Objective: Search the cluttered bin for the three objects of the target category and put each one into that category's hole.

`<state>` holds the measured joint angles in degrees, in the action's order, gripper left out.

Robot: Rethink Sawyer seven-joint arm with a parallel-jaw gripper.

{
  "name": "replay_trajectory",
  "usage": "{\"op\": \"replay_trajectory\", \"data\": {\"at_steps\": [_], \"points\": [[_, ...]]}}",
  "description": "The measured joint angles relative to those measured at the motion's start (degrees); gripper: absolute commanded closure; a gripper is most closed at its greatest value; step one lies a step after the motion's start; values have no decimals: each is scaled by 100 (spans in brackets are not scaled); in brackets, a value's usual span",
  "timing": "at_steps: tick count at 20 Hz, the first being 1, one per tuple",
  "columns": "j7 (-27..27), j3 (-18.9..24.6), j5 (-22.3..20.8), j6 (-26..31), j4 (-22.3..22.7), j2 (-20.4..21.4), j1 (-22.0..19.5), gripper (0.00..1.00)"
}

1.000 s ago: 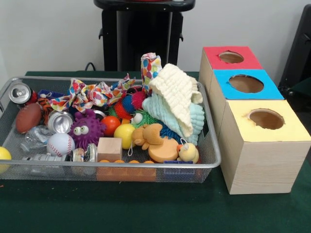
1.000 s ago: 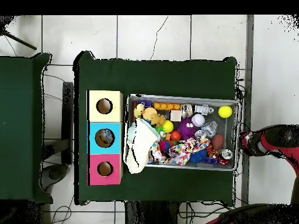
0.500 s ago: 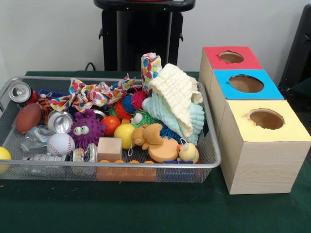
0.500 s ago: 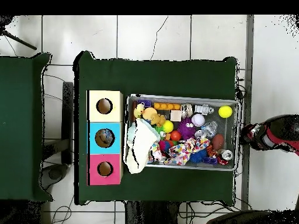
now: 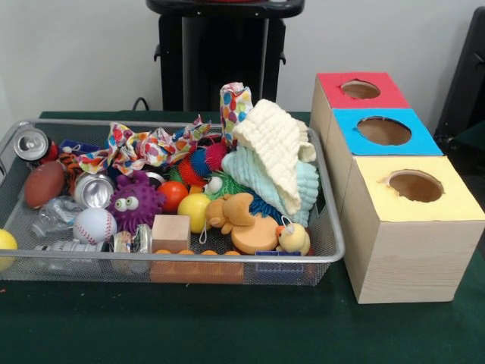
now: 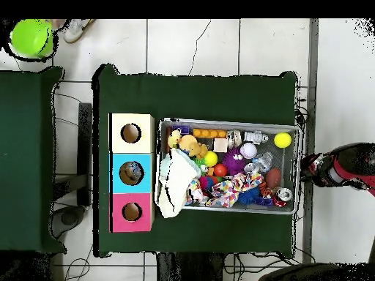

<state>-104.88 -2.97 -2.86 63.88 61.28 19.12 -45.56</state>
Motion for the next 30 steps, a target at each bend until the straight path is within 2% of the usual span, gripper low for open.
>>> {"op": "replay_trajectory", "data": {"at_steps": [11, 15, 19, 25, 26, 30], "points": [[0, 271, 530, -182, 390, -463, -242, 100], [0, 284, 520, -290, 492, -559, -231, 100], [0, 219, 421, -243, 472, -484, -152, 100], [0, -88, 106, 475, 136, -138, 130, 100], [0, -178, 28, 860, -63, -24, 213, 100], [0, -207, 6, 1337, -373, 130, 258, 100]]}}
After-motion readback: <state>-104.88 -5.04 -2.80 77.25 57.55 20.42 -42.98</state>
